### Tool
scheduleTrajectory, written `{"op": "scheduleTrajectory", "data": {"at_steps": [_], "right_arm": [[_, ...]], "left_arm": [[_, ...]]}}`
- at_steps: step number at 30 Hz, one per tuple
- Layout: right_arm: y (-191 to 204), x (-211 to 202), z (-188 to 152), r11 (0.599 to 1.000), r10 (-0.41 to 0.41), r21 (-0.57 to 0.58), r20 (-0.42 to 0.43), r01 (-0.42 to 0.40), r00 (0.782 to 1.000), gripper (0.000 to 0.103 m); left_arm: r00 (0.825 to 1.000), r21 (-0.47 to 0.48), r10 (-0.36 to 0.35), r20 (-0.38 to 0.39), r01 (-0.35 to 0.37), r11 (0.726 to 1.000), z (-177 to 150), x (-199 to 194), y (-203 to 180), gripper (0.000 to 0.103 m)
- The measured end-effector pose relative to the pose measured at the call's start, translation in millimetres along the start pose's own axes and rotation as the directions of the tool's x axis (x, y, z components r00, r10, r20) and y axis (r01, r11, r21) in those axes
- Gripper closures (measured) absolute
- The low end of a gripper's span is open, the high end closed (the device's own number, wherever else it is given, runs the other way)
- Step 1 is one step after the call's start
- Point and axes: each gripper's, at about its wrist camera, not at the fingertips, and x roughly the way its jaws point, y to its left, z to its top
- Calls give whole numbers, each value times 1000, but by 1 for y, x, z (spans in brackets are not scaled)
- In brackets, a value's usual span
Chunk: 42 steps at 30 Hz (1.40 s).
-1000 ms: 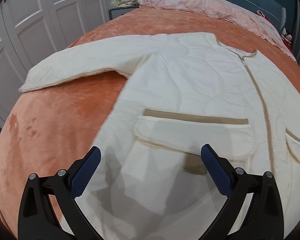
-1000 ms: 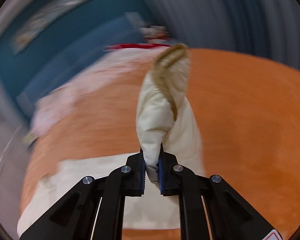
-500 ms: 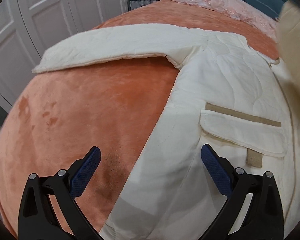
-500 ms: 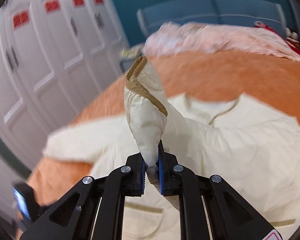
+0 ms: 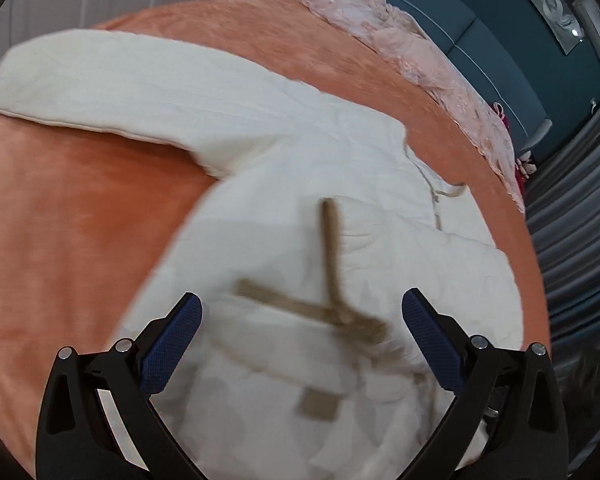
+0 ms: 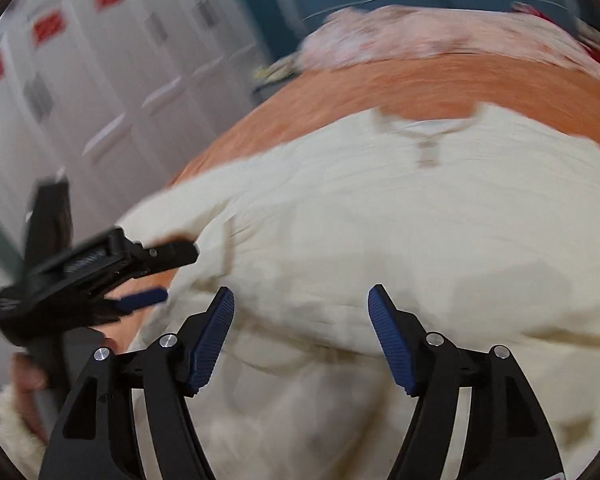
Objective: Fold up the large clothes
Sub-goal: 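Lay the sleeve across the jacket body while the left gripper grasps the tan zipper edge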
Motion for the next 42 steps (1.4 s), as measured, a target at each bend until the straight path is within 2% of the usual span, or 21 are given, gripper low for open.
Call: {"op": "scheduleTrajectory", "data": {"at_steps": [3, 6, 8, 9, 11, 12, 13, 14, 17, 19, 21, 23, 26, 29, 31, 35, 37, 38, 39, 40, 42], "right_arm": [[-56, -34, 4, 983, -95, 160, 51, 85, 994, 35], [-133, -66, 2, 908, -217, 380, 71, 174, 974, 34], [-179, -84, 0, 835, -257, 524, 99, 169, 961, 35], [-196, -88, 0, 801, -277, 575, 107, 168, 955, 36], [-220, -91, 3, 763, -296, 626, 116, 162, 948, 54], [-226, -88, 7, 757, -301, 631, 105, 170, 948, 60], [-229, -83, 13, 760, -304, 623, 90, 185, 948, 71], [-229, -78, 20, 769, -311, 605, 72, 207, 948, 84], [-213, -69, 35, 798, -357, 539, 64, 269, 932, 92], [-195, -66, 43, 814, -423, 468, 73, 344, 903, 93], [-195, -54, 43, 806, -474, 428, 52, 409, 879, 93], [-203, -40, 33, 793, -494, 415, 10, 445, 870, 93], [-208, -33, 26, 788, -505, 410, 3, 459, 863, 93], [-201, -24, 24, 780, -552, 351, -6, 518, 834, 92], [-197, -20, 24, 769, -584, 312, -8, 557, 811, 89], [-194, -22, 26, 747, -615, 317, -3, 584, 788, 89], [-178, -40, 25, 683, -690, 363, 35, 634, 723, 83], [-156, -55, 21, 657, -727, 390, 100, 645, 680, 77], [-139, -61, 20, 673, -720, 387, 147, 630, 679, 77], [-121, -61, 22, 716, -682, 361, 180, 597, 709, 77], [-79, -35, 28, 821, -560, 242, 163, 517, 813, 77]], "left_arm": [[997, -24, -51, -59, 50, 998, 4, 23, -14, 5], [996, -8, -30, -85, 30, 1000, 3, 42, -30, 7], [997, 45, 6, -79, -3, 999, 4, 49, -42, 27], [996, 69, 6, -91, 0, 998, 5, 55, -48, 47], [995, 88, 41, -90, -33, 996, 9, 59, -52, 62], [995, 103, 59, -79, -51, 993, 13, 59, -55, 79], [995, 119, 76, -67, -67, 991, 17, 58, -56, 89], [996, 123, 75, -52, -68, 990, 21, 56, -57, 90], [995, 148, 104, 6, -103, 984, 32, 47, -56, 94], [986, 179, 157, 49, -163, 970, 37, 46, -54, 96], [973, 202, 219, 73, -230, 952, 35, 54, -49, 99], [965, 214, 256, 64, -263, 941, 30, 65, -41, 99], [962, 236, 260, 90, -274, 932, 17, 74, -35, 100], [952, 251, 272, 137, -299, 921, 9, 74, -35, 100], [941, 265, 284, 184, -326, 908, 1, 78, -38, 100], [913, 289, 318, 254, -386, 876, -9, 80, -45, 100], [912, 288, 316, 261, -386, 876, -9, 80, -44, 100], [914, 284, 308, 263, -378, 881, -9, 80, -42, 100], [917, 279, 299, 265, -370, 886, -9, 79, -40, 100], [920, 270, 287, 266, -357, 894, -9, 79, -38, 100], [924, 264, 277, 265, -346, 900, -8, 78, -36, 100]]}}
